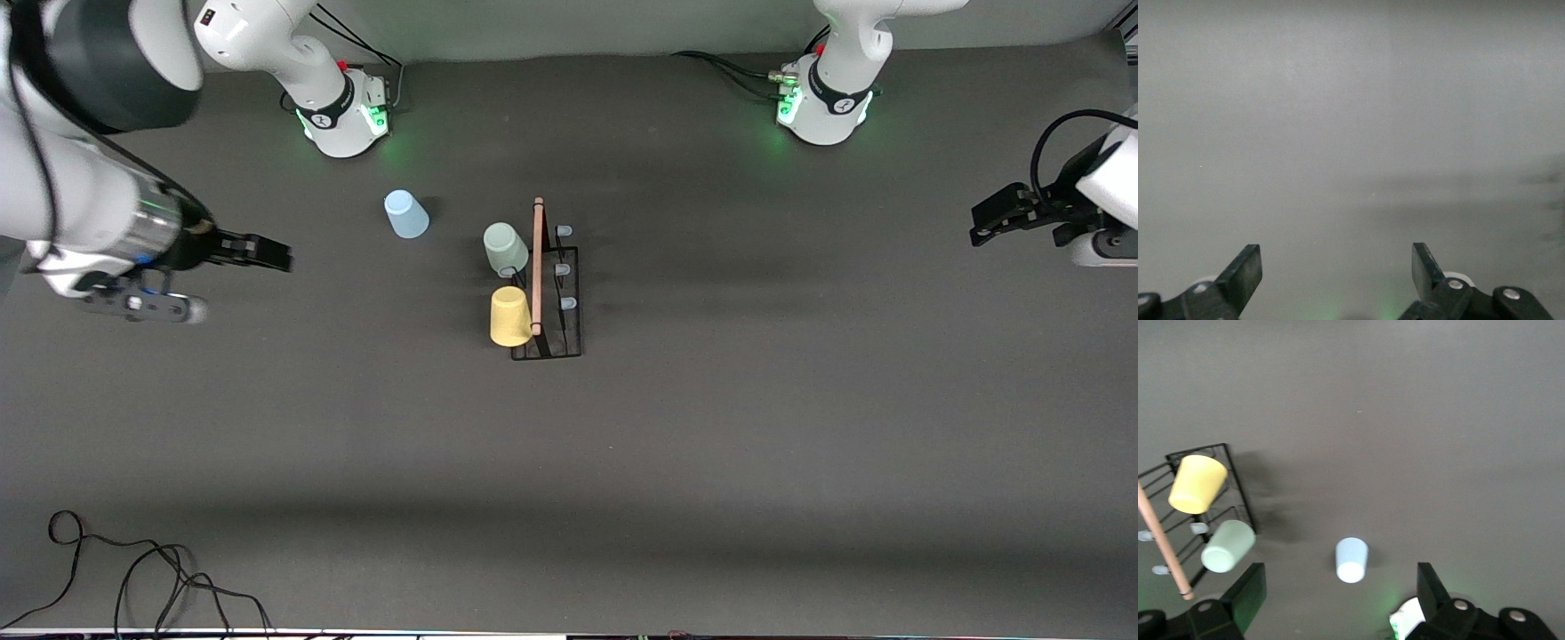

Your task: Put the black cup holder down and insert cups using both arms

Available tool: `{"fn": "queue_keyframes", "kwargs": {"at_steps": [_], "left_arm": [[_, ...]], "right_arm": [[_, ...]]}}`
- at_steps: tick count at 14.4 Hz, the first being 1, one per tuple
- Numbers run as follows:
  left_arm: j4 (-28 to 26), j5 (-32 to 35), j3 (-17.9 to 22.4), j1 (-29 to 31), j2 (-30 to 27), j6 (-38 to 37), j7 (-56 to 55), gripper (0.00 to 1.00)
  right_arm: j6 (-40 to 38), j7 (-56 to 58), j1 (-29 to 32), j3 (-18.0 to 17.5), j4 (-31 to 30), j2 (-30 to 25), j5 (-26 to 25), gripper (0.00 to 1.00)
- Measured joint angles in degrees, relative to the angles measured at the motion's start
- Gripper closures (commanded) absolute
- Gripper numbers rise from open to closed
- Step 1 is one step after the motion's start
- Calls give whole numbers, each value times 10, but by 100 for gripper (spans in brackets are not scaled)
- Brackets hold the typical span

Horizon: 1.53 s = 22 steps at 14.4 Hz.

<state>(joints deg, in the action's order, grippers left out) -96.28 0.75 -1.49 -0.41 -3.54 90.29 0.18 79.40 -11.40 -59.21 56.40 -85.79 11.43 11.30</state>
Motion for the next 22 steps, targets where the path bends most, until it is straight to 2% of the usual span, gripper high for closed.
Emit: {"fn": "queue_keyframes", "kwargs": {"at_steps": [3, 8, 10, 11, 14, 17, 20, 22], "left_arm": [[0, 2, -5, 0, 0, 0, 0, 0], [0, 4, -5, 0, 0, 0, 0, 0], [0, 3, -4, 0, 0, 4, 0, 0], [0, 1, -4, 0, 0, 12, 0, 0], [0, -1, -3, 0, 0, 38, 0, 0], [0, -1, -1, 1, 1, 38, 0, 0], [0, 0, -2, 1, 1, 38, 0, 0], [0, 2, -3, 1, 1, 38, 0, 0]], "right_arm": [[-6, 13, 0, 15, 9, -3, -12, 0], [-7, 14, 1, 19, 12, -3, -38, 0], [-7, 16, 21, 3, 13, -5, -38, 0], [-7, 17, 56, -33, 13, -9, -41, 0], [-8, 21, 228, -220, 12, -31, -91, 0], [-8, 21, 395, -399, 8, -54, -111, 0], [-2, 21, 507, -509, 1, -69, -114, 0], [18, 21, 540, -546, -13, -77, -123, 0]]}}
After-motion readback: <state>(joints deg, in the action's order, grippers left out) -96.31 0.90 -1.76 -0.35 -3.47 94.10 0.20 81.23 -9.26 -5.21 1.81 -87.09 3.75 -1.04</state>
